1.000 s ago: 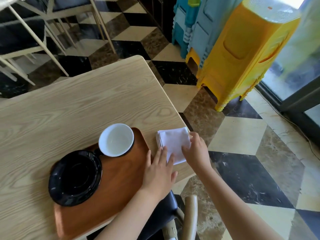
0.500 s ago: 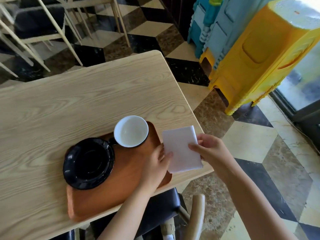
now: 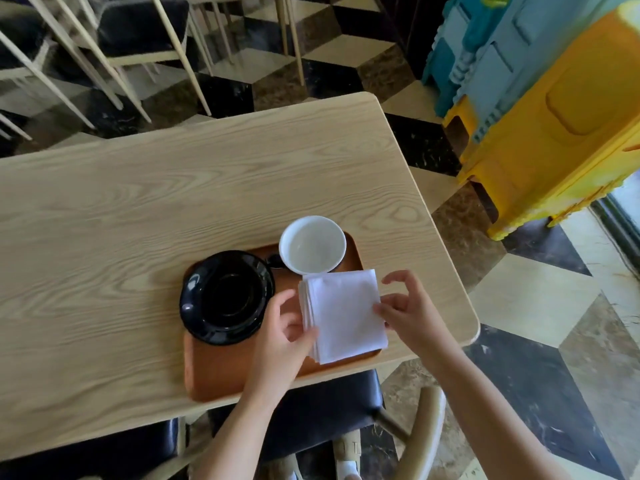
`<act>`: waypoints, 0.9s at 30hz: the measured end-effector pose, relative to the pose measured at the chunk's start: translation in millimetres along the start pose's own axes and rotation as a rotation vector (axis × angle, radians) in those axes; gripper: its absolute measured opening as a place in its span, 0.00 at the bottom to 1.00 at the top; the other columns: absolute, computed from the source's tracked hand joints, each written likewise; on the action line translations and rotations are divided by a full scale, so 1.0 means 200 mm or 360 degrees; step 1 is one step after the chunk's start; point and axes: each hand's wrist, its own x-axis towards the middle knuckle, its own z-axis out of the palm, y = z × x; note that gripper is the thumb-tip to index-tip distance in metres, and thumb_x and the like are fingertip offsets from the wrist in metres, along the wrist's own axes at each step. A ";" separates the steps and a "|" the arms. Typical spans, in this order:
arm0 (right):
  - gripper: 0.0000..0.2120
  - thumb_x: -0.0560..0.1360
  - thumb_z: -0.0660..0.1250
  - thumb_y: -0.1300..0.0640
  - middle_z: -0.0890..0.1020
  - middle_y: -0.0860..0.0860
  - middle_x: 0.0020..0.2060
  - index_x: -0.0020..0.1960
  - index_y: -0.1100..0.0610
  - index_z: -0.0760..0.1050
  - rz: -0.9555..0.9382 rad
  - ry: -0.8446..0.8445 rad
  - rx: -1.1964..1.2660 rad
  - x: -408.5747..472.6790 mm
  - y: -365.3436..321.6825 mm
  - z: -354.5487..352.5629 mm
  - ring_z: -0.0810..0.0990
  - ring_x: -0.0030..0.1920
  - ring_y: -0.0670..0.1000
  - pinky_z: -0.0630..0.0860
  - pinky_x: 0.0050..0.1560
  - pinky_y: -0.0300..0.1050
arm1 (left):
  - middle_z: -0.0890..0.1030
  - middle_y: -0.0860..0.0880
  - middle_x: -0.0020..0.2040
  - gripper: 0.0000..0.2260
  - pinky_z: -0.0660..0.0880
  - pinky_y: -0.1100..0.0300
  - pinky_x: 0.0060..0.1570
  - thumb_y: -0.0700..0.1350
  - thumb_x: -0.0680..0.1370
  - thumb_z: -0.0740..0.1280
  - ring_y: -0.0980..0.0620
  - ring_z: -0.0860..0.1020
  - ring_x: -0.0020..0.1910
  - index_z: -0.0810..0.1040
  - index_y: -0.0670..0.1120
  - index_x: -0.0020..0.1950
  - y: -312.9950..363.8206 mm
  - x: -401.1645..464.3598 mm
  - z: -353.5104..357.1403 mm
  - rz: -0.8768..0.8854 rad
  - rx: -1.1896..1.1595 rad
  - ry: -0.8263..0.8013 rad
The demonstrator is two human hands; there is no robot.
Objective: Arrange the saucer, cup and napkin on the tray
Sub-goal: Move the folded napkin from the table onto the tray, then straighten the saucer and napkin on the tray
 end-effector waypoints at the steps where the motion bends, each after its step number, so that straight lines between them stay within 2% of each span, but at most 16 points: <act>1: 0.15 0.73 0.64 0.65 0.81 0.51 0.32 0.45 0.45 0.67 -0.0041 0.0014 -0.0135 0.01 0.01 0.04 0.77 0.32 0.53 0.74 0.37 0.46 | 0.81 0.54 0.49 0.26 0.76 0.67 0.44 0.38 0.70 0.70 0.60 0.79 0.47 0.66 0.63 0.57 -0.03 -0.01 -0.01 0.0032 0.0059 -0.0025; 3: 0.16 0.72 0.63 0.65 0.79 0.49 0.32 0.43 0.43 0.66 -0.0096 0.0030 -0.0343 0.02 0.03 0.10 0.76 0.32 0.53 0.72 0.30 0.38 | 0.78 0.57 0.52 0.28 0.76 0.61 0.51 0.36 0.69 0.70 0.58 0.78 0.52 0.65 0.68 0.54 -0.09 -0.01 -0.03 0.0081 0.0226 -0.0029; 5: 0.14 0.71 0.62 0.65 0.78 0.47 0.35 0.48 0.46 0.70 -0.0125 0.0006 -0.0501 0.02 0.05 0.15 0.78 0.38 0.52 0.71 0.31 0.35 | 0.77 0.58 0.54 0.30 0.76 0.55 0.54 0.36 0.69 0.70 0.55 0.77 0.55 0.65 0.69 0.55 -0.12 -0.01 -0.03 0.0100 0.0348 -0.0039; 6: 0.14 0.71 0.62 0.65 0.77 0.47 0.36 0.51 0.48 0.72 -0.0137 -0.0011 -0.0580 0.02 0.06 0.16 0.78 0.40 0.52 0.71 0.34 0.37 | 0.77 0.55 0.57 0.30 0.76 0.54 0.56 0.36 0.70 0.70 0.53 0.76 0.57 0.65 0.67 0.59 -0.14 -0.01 -0.03 0.0111 0.0379 -0.0040; 8: 0.16 0.71 0.63 0.64 0.78 0.50 0.38 0.56 0.50 0.72 -0.0167 -0.0037 -0.0739 0.01 0.07 0.18 0.77 0.40 0.53 0.71 0.38 0.41 | 0.75 0.51 0.64 0.30 0.73 0.52 0.61 0.37 0.71 0.70 0.51 0.74 0.61 0.65 0.57 0.68 -0.16 0.00 -0.02 0.0160 0.0463 -0.0037; 10: 0.18 0.71 0.65 0.63 0.77 0.48 0.38 0.59 0.52 0.71 -0.0230 -0.0029 -0.0847 0.01 0.09 0.19 0.74 0.39 0.51 0.69 0.39 0.41 | 0.73 0.49 0.66 0.29 0.67 0.61 0.63 0.37 0.72 0.69 0.51 0.72 0.64 0.64 0.49 0.71 -0.18 0.01 -0.01 0.0260 0.0635 -0.0038; 12: 0.20 0.70 0.67 0.61 0.73 0.43 0.39 0.61 0.53 0.71 -0.0295 -0.0036 -0.0931 0.00 0.11 0.19 0.72 0.40 0.49 0.66 0.40 0.40 | 0.74 0.49 0.65 0.29 0.64 0.68 0.59 0.39 0.72 0.69 0.52 0.71 0.64 0.64 0.48 0.71 -0.19 0.01 0.00 0.0364 0.0800 -0.0041; 15: 0.22 0.69 0.70 0.58 0.75 0.49 0.50 0.62 0.54 0.71 -0.0389 0.0002 -0.1174 -0.02 0.13 0.19 0.75 0.46 0.53 0.71 0.43 0.42 | 0.74 0.46 0.63 0.29 0.73 0.60 0.58 0.41 0.69 0.73 0.48 0.73 0.63 0.69 0.48 0.68 -0.26 -0.01 0.00 0.0559 0.1078 0.0024; 16: 0.22 0.67 0.72 0.57 0.76 0.52 0.52 0.60 0.54 0.73 -0.0482 0.0059 -0.1314 -0.02 0.15 0.19 0.76 0.49 0.56 0.74 0.43 0.46 | 0.74 0.44 0.65 0.29 0.74 0.56 0.60 0.41 0.67 0.74 0.45 0.73 0.65 0.71 0.47 0.67 -0.29 -0.01 0.00 0.0633 0.1158 0.0052; 18: 0.24 0.62 0.76 0.54 0.78 0.54 0.55 0.56 0.55 0.76 -0.0696 0.0176 -0.1613 -0.02 0.21 0.19 0.78 0.53 0.58 0.78 0.45 0.48 | 0.69 0.41 0.71 0.28 0.69 0.52 0.63 0.40 0.67 0.74 0.42 0.66 0.70 0.72 0.46 0.66 -0.32 -0.01 0.00 0.0760 0.1278 0.0039; 19: 0.25 0.62 0.75 0.52 0.78 0.56 0.59 0.58 0.55 0.76 -0.0775 0.0177 -0.1706 -0.02 0.24 0.19 0.77 0.57 0.58 0.76 0.52 0.49 | 0.67 0.41 0.72 0.27 0.69 0.51 0.63 0.40 0.68 0.73 0.43 0.62 0.72 0.72 0.47 0.67 -0.33 -0.01 0.00 0.0817 0.1329 0.0006; 21: 0.25 0.69 0.64 0.47 0.72 0.57 0.68 0.65 0.53 0.72 -0.0851 0.0057 -0.1846 -0.02 0.29 0.20 0.66 0.69 0.56 0.63 0.65 0.50 | 0.64 0.44 0.74 0.24 0.71 0.50 0.62 0.41 0.71 0.70 0.45 0.59 0.73 0.70 0.48 0.67 -0.35 -0.01 0.01 0.0881 0.1443 -0.0067; 23: 0.26 0.73 0.55 0.45 0.67 0.55 0.72 0.69 0.51 0.68 -0.0873 -0.0012 -0.1975 -0.02 0.33 0.20 0.58 0.72 0.52 0.56 0.68 0.52 | 0.64 0.45 0.74 0.23 0.73 0.51 0.61 0.43 0.73 0.68 0.47 0.61 0.73 0.69 0.49 0.68 -0.36 -0.01 0.00 0.0880 0.1526 -0.0109; 27: 0.25 0.75 0.53 0.45 0.65 0.54 0.73 0.71 0.50 0.64 -0.0827 -0.0129 -0.2019 -0.03 0.33 0.20 0.49 0.75 0.48 0.51 0.71 0.50 | 0.65 0.46 0.73 0.23 0.71 0.53 0.62 0.45 0.73 0.67 0.48 0.64 0.72 0.68 0.48 0.68 -0.38 -0.03 0.00 0.0841 0.1605 -0.0105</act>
